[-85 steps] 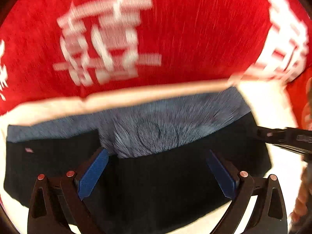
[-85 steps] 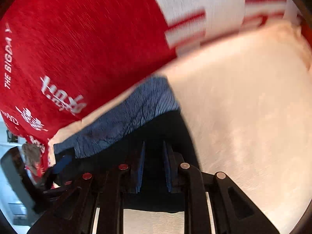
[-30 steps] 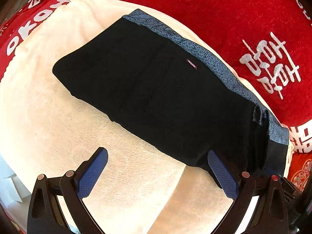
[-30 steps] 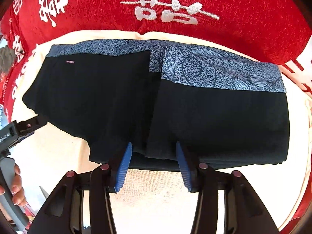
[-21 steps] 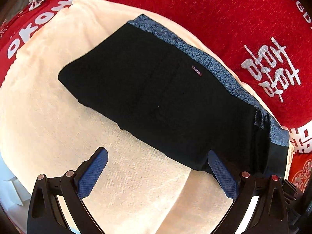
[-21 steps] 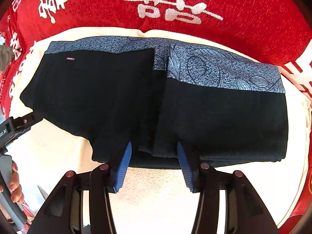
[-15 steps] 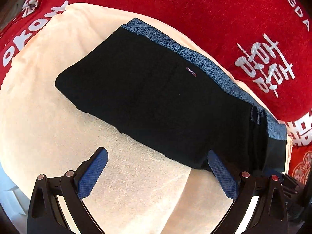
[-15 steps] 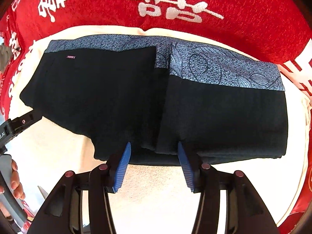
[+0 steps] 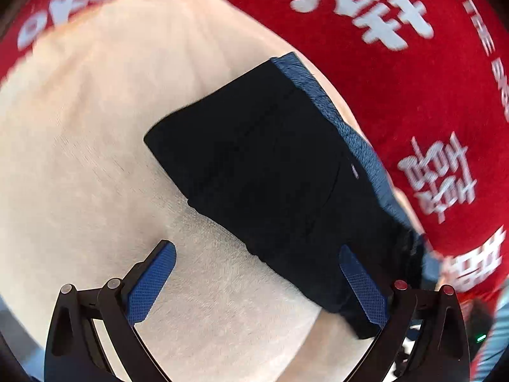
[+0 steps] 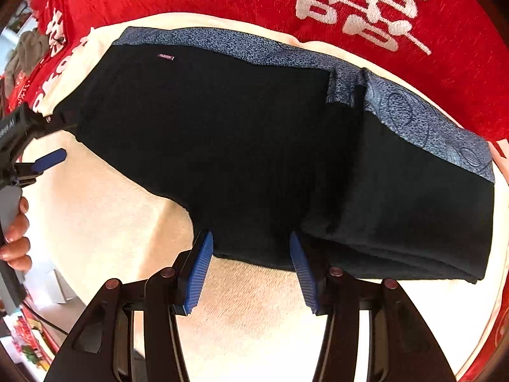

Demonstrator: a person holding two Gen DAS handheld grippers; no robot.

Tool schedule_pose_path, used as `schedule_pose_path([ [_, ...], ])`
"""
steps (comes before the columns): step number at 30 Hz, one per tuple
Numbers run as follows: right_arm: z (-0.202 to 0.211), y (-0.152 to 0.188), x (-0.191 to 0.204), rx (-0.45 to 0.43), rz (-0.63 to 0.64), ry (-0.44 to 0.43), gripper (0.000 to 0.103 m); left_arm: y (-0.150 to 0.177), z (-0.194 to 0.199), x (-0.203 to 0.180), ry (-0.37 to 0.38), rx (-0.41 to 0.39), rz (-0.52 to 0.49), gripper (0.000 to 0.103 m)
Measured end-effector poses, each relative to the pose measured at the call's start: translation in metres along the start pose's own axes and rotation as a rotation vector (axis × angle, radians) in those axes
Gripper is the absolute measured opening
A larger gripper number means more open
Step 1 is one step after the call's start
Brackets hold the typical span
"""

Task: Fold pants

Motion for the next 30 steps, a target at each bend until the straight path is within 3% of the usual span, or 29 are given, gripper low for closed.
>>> schedule_pose_path([
  [3, -0.002, -0.001, 0.002, -0.005, 0.024, 0.004, 0.055, -0.004, 0.003, 0.007, 0.107, -0.033, 0.037, 0.103],
  [7, -0.004, -0.003, 0.000, -0.008, 0.011, -0.017, 0.056, -0.006, -0.009, 0.009, 0.290, 0.009, 0.101, 0.103],
  [15, -0.004, -0.004, -0.009, -0.018, -0.009, -0.034, 0.056, -0.017, -0.016, -0.014, 0.270, -0.043, 0.113, 0.103],
  [18, -0.001, 0.000, -0.010, -0.022, -0.014, -0.042, 0.056, -0.020, -0.004, -0.034, 0.286, -0.093, 0.042, 0.103],
  [21, 0.000, 0.002, -0.011, -0.024, -0.017, -0.045, 0.056, -0.023, -0.012, -0.041, 0.222, -0.097, -0.001, 0.103],
  [23, 0.001, 0.003, -0.011, -0.021, -0.018, -0.046, 0.056, -0.026, -0.027, -0.032, 0.162, -0.051, 0.035, 0.101],
  [25, 0.002, 0.000, -0.011, -0.010, -0.014, -0.048, 0.056, -0.029, -0.028, -0.032, 0.133, -0.056, 0.062, 0.097],
  [27, 0.006, -0.006, -0.013, 0.010, -0.020, -0.060, 0.057, -0.030, -0.025, -0.040, 0.014, -0.063, 0.008, 0.078],
  [28, 0.010, -0.011, -0.015, 0.018, -0.036, -0.077, 0.057, -0.029, -0.026, -0.043, -0.069, -0.067, -0.034, 0.055],
  [29, 0.014, -0.017, -0.018, 0.018, -0.053, -0.095, 0.057, -0.029, -0.026, -0.045, -0.135, -0.073, -0.074, 0.043],
  [30, 0.022, -0.024, -0.020, 0.010, -0.070, -0.120, 0.057, -0.027, -0.025, -0.048, -0.164, -0.085, -0.118, 0.043],
])
Point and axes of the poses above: each gripper's, at about its wrist camera, not at the fingertips, and z roughly against the way its jaws point, x to its left, y to its underside, the point moved 3 cm from there along -z, roughly the way its jaws point, and after that the axes turned 2 degrees about -y, right-handed, at the moved point
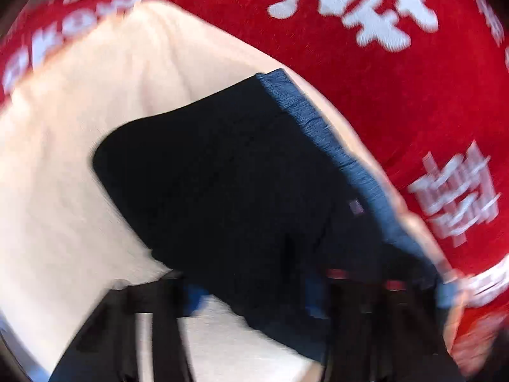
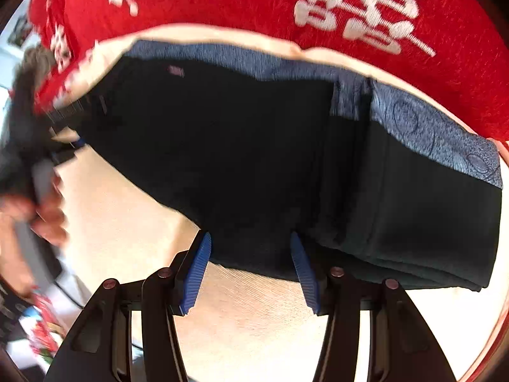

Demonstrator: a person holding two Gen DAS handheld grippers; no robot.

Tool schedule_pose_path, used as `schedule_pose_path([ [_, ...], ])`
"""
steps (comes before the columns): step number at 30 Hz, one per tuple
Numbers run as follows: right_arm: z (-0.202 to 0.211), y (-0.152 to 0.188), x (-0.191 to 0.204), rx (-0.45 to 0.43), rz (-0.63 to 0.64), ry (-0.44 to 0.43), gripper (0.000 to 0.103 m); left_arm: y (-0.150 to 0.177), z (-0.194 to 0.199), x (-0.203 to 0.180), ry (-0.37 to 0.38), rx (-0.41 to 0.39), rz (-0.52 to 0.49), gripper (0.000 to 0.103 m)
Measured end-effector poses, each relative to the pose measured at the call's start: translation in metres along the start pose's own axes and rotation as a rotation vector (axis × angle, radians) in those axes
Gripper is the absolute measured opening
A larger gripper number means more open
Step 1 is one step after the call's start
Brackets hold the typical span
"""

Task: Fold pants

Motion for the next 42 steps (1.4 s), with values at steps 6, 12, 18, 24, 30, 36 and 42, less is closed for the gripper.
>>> schedule_pose_path([
  [6, 0.041, -0.077, 0.011, -0.023, -0.023, -0.136, 0.079, 0.022, 0.022, -0.044, -0.199, -0.188, -0.372, 0.037],
  [12, 0.035, -0.159, 0.085, 0.136, 0.078, -0.259, 0.084, 0.037, 0.027, -0.070, -0.291, -0.248, -0.544, 0.037],
  [18, -0.003, -0.195, 0.176, 0.334, 0.266, -0.217, 0.087, 0.041, 0.026, -0.076, -0.347, -0.248, -0.620, 0.037],
  [24, -0.058, -0.193, 0.227, 0.508, 0.394, -0.076, 0.087, 0.041, 0.026, -0.080, -0.367, -0.237, -0.632, 0.037],
  [30, -0.097, -0.177, 0.222, 0.622, 0.458, 0.070, 0.035, 0.041, 0.031, -0.082, -0.355, -0.224, -0.622, 0.037],
  [36, -0.038, -0.180, 0.189, 0.432, 0.389, -0.074, 0.018, 0.051, 0.061, -0.108, -0.308, -0.293, -0.692, 0.037],
  [42, 0.040, -0.173, 0.123, 0.249, 0.224, -0.259, 0.018, 0.066, 0.102, -0.157, -0.199, -0.345, -0.732, 0.037],
])
Point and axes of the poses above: each gripper's, at about its wrist camera, not at the fingertips, and z roughly against the way its jaws point, x to its left, y to its underside, the point moved 3 cm from there along -z, roughly the way its jaws point, and after that the axes turned 2 degrees about -y, right-handed, at the moved point
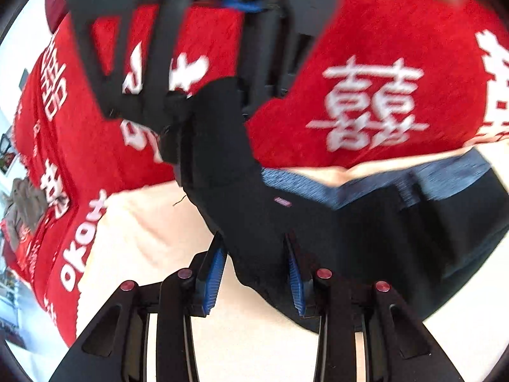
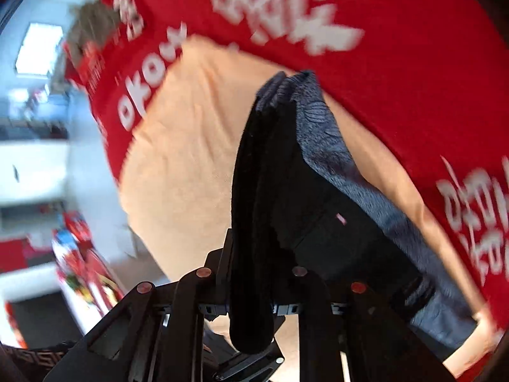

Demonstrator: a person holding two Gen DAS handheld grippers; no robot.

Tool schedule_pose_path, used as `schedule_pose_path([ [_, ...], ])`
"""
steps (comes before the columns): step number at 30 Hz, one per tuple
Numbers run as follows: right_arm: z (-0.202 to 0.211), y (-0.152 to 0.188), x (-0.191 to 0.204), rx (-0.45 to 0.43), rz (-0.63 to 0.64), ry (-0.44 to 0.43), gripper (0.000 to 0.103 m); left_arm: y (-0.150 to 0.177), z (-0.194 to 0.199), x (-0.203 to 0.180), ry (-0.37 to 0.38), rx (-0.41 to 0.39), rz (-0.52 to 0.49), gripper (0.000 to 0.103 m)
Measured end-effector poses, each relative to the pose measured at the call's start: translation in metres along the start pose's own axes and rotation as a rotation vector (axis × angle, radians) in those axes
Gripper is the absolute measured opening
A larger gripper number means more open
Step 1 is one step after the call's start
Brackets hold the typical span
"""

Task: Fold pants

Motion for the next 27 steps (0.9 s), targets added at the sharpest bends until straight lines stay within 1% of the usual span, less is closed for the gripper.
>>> schedule_pose_path([
  [2, 0.027, 0.016, -0.015, -0.066, -0.035, -0.042, 0.018, -0.010, 0.011, -0.009, 0.039, -0.022, 0.001, 0.037],
  [4, 0.054, 0.039, -0.033, -0.142, -0.074, -0.087, 0.019, -0.023, 0.028, -0.029, 0.095, -0.044, -0.002, 0.037],
  [7, 0.094, 0.080, -0.071, -0.250, -0.136, -0.145, 0.019, -0.039, 0.047, -0.057, 0.208, -0.052, 0.019, 0.037],
  [9, 0.108, 0.111, -0.095, -0.305, -0.185, -0.174, 0.019, -0.049, 0.056, -0.075, 0.306, -0.038, 0.059, 0.037],
  [11, 0.121, 0.142, -0.120, -0.356, -0.226, -0.198, 0.019, -0.059, 0.063, -0.097, 0.429, 0.001, 0.121, 0.037],
  [12, 0.130, 0.162, -0.135, -0.387, -0.246, -0.213, 0.018, -0.062, 0.065, -0.109, 0.478, 0.019, 0.142, 0.037],
  [13, 0.135, 0.175, -0.148, -0.409, -0.261, -0.224, 0.018, -0.064, 0.066, -0.120, 0.511, 0.030, 0.150, 0.037],
  [14, 0.141, 0.193, -0.164, -0.441, -0.285, -0.243, 0.018, -0.065, 0.069, -0.137, 0.537, 0.034, 0.137, 0.037],
  [16, 0.149, 0.217, -0.194, -0.475, -0.333, -0.275, 0.018, -0.066, 0.073, -0.165, 0.544, 0.029, 0.086, 0.037],
  [17, 0.146, 0.225, -0.205, -0.487, -0.357, -0.288, 0.018, -0.065, 0.073, -0.178, 0.547, 0.034, 0.063, 0.037],
  [20, 0.139, 0.256, -0.242, -0.511, -0.400, -0.294, 0.018, -0.056, 0.064, -0.221, 0.562, 0.080, 0.005, 0.037],
  [21, 0.134, 0.265, -0.254, -0.516, -0.413, -0.293, 0.018, -0.053, 0.061, -0.229, 0.559, 0.088, -0.009, 0.037],
  [23, 0.124, 0.280, -0.278, -0.519, -0.447, -0.288, 0.018, -0.042, 0.051, -0.253, 0.538, 0.116, -0.053, 0.037],
  [25, 0.105, 0.293, -0.301, -0.511, -0.487, -0.288, 0.018, -0.030, 0.039, -0.272, 0.512, 0.159, -0.089, 0.037],
  [27, 0.079, 0.295, -0.311, -0.501, -0.505, -0.289, 0.019, -0.020, 0.029, -0.283, 0.481, 0.193, -0.117, 0.037],
])
Point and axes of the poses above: each gripper's, at about its wrist camera, not at the fingertips, and z roughly against the way its jaws point, x to its left, y to its underside, the point moved 3 cm from there along -z, roughly the way its jaws point, and after that the axes turned 2 degrees about -y, right-handed, at the moved point
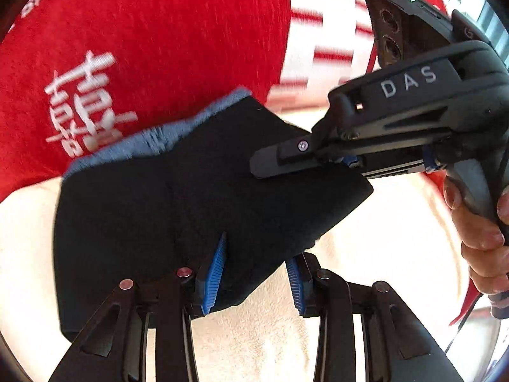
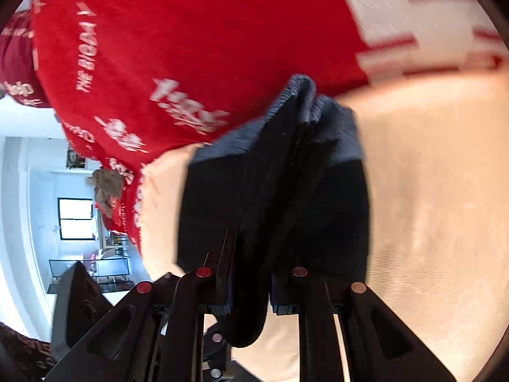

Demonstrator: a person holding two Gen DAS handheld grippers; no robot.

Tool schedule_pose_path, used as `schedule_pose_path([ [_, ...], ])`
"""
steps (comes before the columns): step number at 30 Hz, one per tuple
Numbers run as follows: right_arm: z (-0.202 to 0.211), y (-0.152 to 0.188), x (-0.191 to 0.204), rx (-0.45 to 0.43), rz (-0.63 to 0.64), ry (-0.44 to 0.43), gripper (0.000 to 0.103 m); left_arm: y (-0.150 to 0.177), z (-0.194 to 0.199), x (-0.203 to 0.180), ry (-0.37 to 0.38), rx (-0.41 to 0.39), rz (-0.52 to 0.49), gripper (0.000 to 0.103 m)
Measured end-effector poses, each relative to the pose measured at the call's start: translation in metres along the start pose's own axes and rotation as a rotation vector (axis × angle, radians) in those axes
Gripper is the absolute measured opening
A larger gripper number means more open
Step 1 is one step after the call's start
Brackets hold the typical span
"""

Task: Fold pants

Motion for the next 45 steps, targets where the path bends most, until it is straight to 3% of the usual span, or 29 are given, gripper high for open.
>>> schedule_pose_path([
  [4, -0.015, 0.007, -0.030, -0.007, -0.018, -0.037, 0.023, 0.008, -0.012, -0.007, -0.081, 0.029, -0.058, 0.041],
  [8, -0.014, 0.010, -0.042, -0.027, -0.016, -0.057, 0.025, 0.011, -0.004, -0.012, -0.082, 0.051, -0.104, 0.043],
  [9, -0.012, 0.010, -0.042, -0.032, -0.014, -0.057, 0.025, 0.011, 0.001, -0.012, -0.083, 0.057, -0.109, 0.049],
  [10, -0.011, 0.010, -0.040, -0.037, -0.004, -0.045, 0.026, 0.011, 0.005, -0.011, -0.079, 0.063, -0.101, 0.066],
  [14, -0.003, 0.011, -0.033, -0.049, 0.062, 0.062, 0.027, 0.014, 0.027, 0.008, -0.030, 0.074, -0.045, 0.069],
  [15, -0.002, 0.012, -0.032, -0.055, 0.071, 0.116, 0.029, 0.016, 0.029, 0.013, -0.046, 0.078, -0.048, 0.069],
  [18, 0.007, 0.015, -0.038, -0.090, 0.051, 0.259, 0.060, 0.013, 0.025, 0.032, -0.090, 0.116, -0.042, 0.069],
  [19, 0.012, 0.018, -0.043, -0.103, 0.031, 0.284, 0.061, 0.011, 0.022, 0.041, -0.112, 0.137, -0.030, 0.069],
  [25, 0.045, 0.054, -0.055, -0.220, -0.134, 0.272, 0.061, 0.002, 0.007, 0.078, -0.255, 0.149, -0.068, 0.069],
  [27, 0.045, 0.071, -0.057, -0.248, -0.217, 0.186, 0.061, 0.005, 0.004, 0.089, -0.273, 0.166, -0.060, 0.069],
  [32, 0.024, 0.093, -0.072, -0.314, -0.432, -0.071, 0.061, 0.010, -0.010, 0.108, -0.231, 0.202, -0.004, 0.069],
  [34, 0.011, 0.087, -0.071, -0.350, -0.482, -0.123, 0.021, 0.010, -0.010, 0.108, -0.230, 0.207, -0.007, 0.069],
  [37, 0.021, 0.078, -0.060, -0.404, -0.454, -0.105, 0.019, 0.007, -0.004, 0.110, -0.203, 0.199, 0.008, 0.069],
  [39, 0.029, 0.071, -0.050, -0.420, -0.385, -0.037, 0.019, 0.007, -0.008, 0.114, -0.198, 0.222, 0.019, 0.069],
  [41, 0.032, 0.067, -0.054, -0.405, -0.375, 0.126, 0.019, 0.008, -0.015, 0.120, -0.206, 0.253, 0.039, 0.081],
  [43, 0.035, 0.072, -0.077, -0.370, -0.464, 0.244, 0.023, 0.004, -0.018, 0.122, -0.195, 0.257, 0.054, 0.081],
  [45, 0.047, 0.083, -0.087, -0.410, -0.538, 0.184, 0.023, 0.003, -0.020, 0.123, -0.189, 0.261, 0.045, 0.081],
])
Point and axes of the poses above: each gripper's, at about its wrist camera, not at the fingertips, and z roughly against the way its jaws point, x to its left, y to its underside, the point moved 3 cm from there along -z, roughly the way its jaws point, and after that the axes turned 2 degrees about -y, right-handed, at the moved point
